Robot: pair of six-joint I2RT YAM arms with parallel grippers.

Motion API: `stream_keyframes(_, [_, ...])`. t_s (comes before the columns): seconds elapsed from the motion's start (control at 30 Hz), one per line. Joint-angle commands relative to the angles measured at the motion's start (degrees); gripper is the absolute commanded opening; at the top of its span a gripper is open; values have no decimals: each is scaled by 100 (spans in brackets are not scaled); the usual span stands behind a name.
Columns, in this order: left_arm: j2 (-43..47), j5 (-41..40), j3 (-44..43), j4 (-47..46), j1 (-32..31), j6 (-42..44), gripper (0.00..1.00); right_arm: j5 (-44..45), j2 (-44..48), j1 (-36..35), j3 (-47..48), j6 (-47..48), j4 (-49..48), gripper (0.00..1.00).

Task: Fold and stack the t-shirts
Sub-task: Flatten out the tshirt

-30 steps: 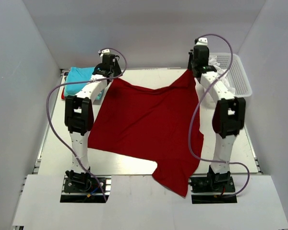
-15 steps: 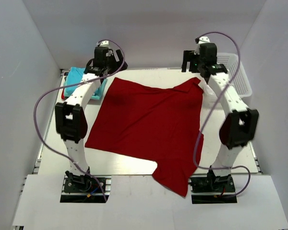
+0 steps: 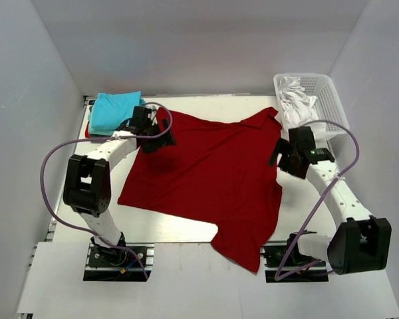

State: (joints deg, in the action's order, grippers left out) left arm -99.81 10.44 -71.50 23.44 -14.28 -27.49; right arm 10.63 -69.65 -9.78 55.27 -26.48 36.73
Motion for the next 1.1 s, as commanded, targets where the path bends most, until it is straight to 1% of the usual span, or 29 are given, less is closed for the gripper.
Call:
stream_keyframes(0.0, [24,152,110,11,-74,-73,100,194,127,178,-340,-578,388,90])
stream_keyframes(0.07, [-169,90,58,82,-75,-73,100,-471,74,213,-499,-280,20,90])
stream_keyframes(0.1, [-266,-136,58,264,-75,-168,100,-648,48,231,-482,87,-86,90])
stream_keyframes(0.13, [-441,-234,58,344,-75,-230,100,-1181,22,205,-447,221,-322,90])
stream_keyframes(0.2, [-592,-288,58,511,39,-301,100,-1904,-136,178,-298,493,-727,90])
stream_keyframes(0.23, [-592,-340,214,643,40,-301,100,-2064,-146,161,-262,547,-798,90])
stream_keyframes(0.27, [-592,-593,320,644,40,-371,100,-2274,-233,143,-218,600,-1008,90])
stream_keyframes(0.33, [-417,-832,829,714,40,-555,100,-2381,-338,117,-201,653,-1132,90])
stream_keyframes(0.4, [-76,-833,1355,636,40,-818,100,-2539,-576,73,-192,688,-1342,90])
stream_keyframes(0.47, [171,-833,1630,635,40,-960,100,-2627,-873,-23,-148,706,-1536,90])
stream_keyframes(0.6, [848,-903,2253,758,-31,-1320,100,-2610,-1287,-191,10,741,-1598,90])
stream_keyframes(0.63, [1006,-903,2377,863,-31,-1495,100,-2584,-1375,-260,11,784,-1616,90])
stream_keyframes(0.67, [1338,-973,2482,986,-31,-1497,100,-2566,-1402,-322,19,802,-1651,90])
stream_keyframes(0.73, [1700,-1043,2729,1179,-31,-1628,100,-2470,-1516,-410,37,864,-1704,90])
stream_keyframes(0.8, [2208,-1201,2852,1461,-31,-1760,100,-2409,-1595,-524,54,934,-1696,90])
stream_keyframes(0.9, [2623,-1500,2766,1593,-31,-1760,100,-2294,-1727,-648,133,987,-1696,90])
stream_keyframes(0.97, [2625,-1624,2537,1419,-31,-1708,100,-2294,-1859,-691,221,1013,-1713,90])
stream_keyframes(1.03, [2188,-1676,2248,1313,40,-1621,100,-2311,-2060,-771,361,1005,-1739,90])
stream_keyframes(1.07, [1994,-1755,1872,1312,40,-1620,100,-2303,-2140,-788,397,1013,-1739,90])
